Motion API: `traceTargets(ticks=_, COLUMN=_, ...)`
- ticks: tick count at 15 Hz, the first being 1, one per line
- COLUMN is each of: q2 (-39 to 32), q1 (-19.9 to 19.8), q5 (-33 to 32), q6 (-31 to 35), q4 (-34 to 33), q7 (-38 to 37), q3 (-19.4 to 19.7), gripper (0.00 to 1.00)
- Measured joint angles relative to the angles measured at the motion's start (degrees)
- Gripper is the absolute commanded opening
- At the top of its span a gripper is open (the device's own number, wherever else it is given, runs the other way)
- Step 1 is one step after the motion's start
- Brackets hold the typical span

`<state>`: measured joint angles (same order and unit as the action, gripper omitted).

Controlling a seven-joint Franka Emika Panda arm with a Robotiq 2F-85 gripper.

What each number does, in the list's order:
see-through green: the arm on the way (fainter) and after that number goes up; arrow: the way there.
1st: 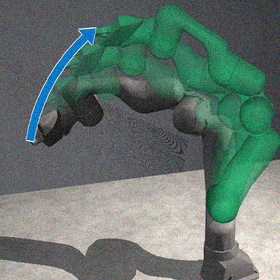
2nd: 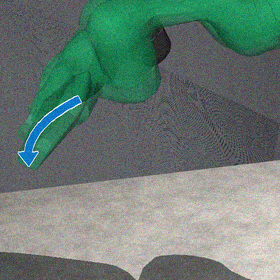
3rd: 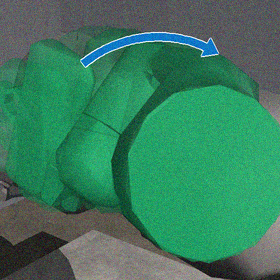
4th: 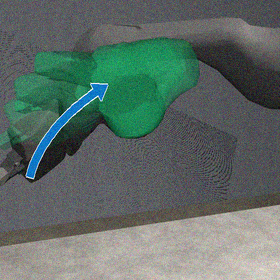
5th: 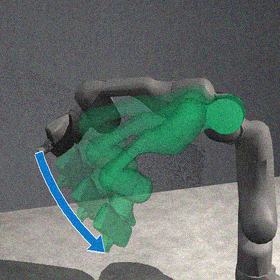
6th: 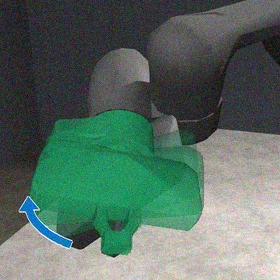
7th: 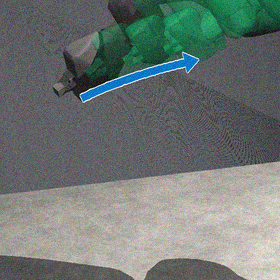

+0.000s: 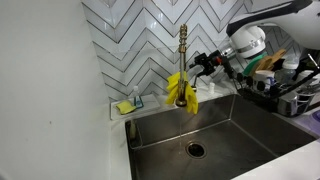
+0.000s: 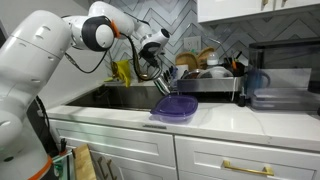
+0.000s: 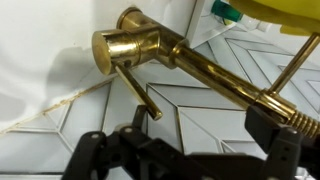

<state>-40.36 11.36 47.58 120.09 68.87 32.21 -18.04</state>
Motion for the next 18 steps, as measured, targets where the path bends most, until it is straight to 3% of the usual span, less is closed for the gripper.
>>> traceTargets(ticks=12, q2=-0.86, q1=-0.36, q5=1.87, q6=-2.1, q4=-1.52, q7=-0.41, q3=-1.06, gripper=1.0)
traceTargets(ticks=18, q2=3.08, q1=-0.27, q5=-3.58, q6=-3.49, q4=-1.58, q7=-6.68, q3=1.13, gripper=1.0)
